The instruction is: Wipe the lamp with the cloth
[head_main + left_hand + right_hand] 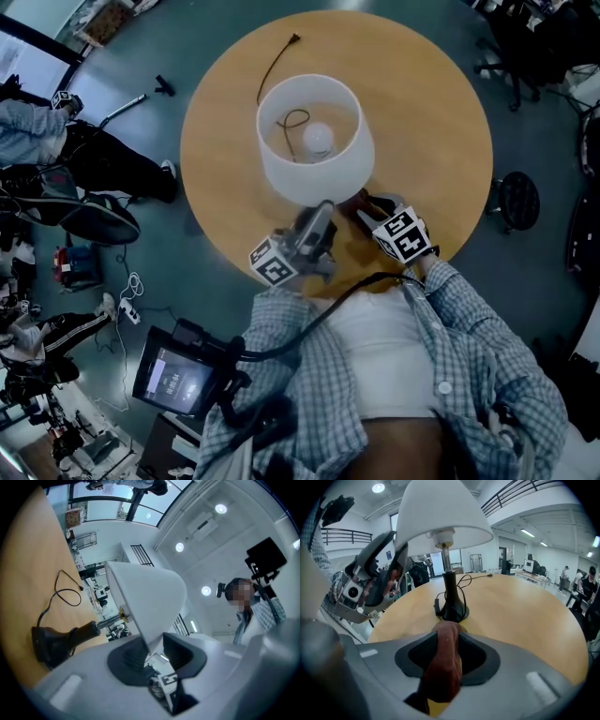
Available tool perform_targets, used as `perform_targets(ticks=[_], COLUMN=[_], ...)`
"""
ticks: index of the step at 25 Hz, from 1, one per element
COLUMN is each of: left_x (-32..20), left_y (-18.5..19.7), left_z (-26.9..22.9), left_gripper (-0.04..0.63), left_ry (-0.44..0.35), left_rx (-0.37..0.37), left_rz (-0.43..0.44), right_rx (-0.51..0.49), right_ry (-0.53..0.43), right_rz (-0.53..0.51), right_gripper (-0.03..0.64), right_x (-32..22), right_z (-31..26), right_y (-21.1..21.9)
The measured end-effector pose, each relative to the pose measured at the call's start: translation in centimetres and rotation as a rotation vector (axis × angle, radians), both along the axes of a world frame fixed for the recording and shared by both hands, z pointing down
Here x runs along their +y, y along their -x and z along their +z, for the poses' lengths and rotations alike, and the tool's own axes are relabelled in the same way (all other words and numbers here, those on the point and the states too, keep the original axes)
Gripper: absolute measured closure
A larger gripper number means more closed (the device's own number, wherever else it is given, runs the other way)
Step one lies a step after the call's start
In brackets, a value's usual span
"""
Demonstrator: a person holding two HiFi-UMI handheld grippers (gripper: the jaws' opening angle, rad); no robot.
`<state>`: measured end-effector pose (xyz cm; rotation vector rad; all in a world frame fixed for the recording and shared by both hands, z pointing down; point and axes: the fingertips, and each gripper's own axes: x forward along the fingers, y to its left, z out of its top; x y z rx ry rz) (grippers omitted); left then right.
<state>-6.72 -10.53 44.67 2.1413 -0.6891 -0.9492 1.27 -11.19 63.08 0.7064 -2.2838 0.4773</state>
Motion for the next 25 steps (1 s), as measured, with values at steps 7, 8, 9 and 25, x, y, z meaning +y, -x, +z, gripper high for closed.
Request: perform_targets(ticks=[7, 8, 9, 25], left_x=[0.2, 0.2, 0.3, 0.7], left_y=[-0.1, -0.1, -0.1, 0.0], left_z=[0.0, 0.1, 0.1, 0.6], left_gripper=[0.494, 0.494, 0.494, 0.499], left_ry=[0.003, 0.003, 0.004, -0.007], left_rx=[0.0, -0.001, -0.003, -0.013], left_rz=[0.001, 0.0, 0.0, -0.007], right_rx=[0.069, 0.058, 0.048, -0.371], right_ry=[0.001, 0.011, 0.02, -0.154], right_rz=[-0.064, -0.047, -0.029, 0.417], right_gripper=[0.503, 0.515, 0.523, 0.535], right_x=[1.1, 1.1, 1.0, -5.1], right_z=[2.5, 2.8, 3.0, -14.6], right_y=[1.4, 1.3, 1.1, -8.0])
